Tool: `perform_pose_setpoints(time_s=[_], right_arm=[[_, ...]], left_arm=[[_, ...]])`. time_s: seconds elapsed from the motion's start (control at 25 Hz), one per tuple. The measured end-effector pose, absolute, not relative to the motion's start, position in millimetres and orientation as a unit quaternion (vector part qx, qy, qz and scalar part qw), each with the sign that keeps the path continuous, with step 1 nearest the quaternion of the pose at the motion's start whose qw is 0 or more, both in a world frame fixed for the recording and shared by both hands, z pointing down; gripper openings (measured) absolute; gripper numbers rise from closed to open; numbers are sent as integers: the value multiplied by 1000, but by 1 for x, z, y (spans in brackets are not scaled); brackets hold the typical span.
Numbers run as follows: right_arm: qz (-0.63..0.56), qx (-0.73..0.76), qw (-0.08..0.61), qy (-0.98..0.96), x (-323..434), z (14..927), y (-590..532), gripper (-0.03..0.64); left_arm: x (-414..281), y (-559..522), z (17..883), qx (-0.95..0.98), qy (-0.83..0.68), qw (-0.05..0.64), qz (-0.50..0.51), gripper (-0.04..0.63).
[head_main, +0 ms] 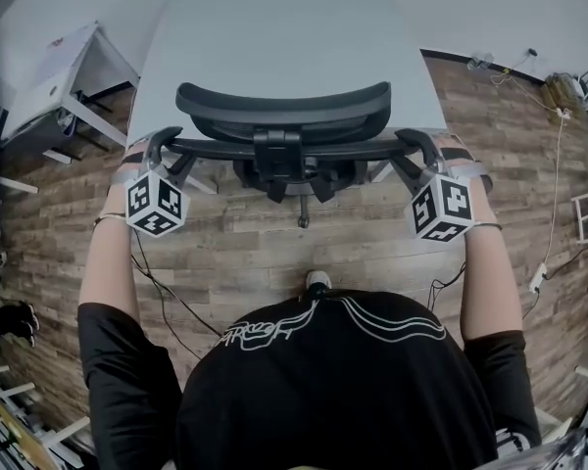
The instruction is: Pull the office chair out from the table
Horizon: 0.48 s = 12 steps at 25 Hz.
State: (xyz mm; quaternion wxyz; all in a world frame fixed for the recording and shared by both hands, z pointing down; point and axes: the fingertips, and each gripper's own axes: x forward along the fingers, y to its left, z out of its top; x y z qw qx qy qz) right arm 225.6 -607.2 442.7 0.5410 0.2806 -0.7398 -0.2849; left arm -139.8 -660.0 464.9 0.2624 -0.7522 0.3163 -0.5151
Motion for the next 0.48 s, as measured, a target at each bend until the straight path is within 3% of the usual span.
perform_pose_setpoints(time_s=[0.48], right_arm=[[-286,309,540,-728,211,451,-556,199]], left_arm=[[-154,-615,473,-747,338,258,-510,218]])
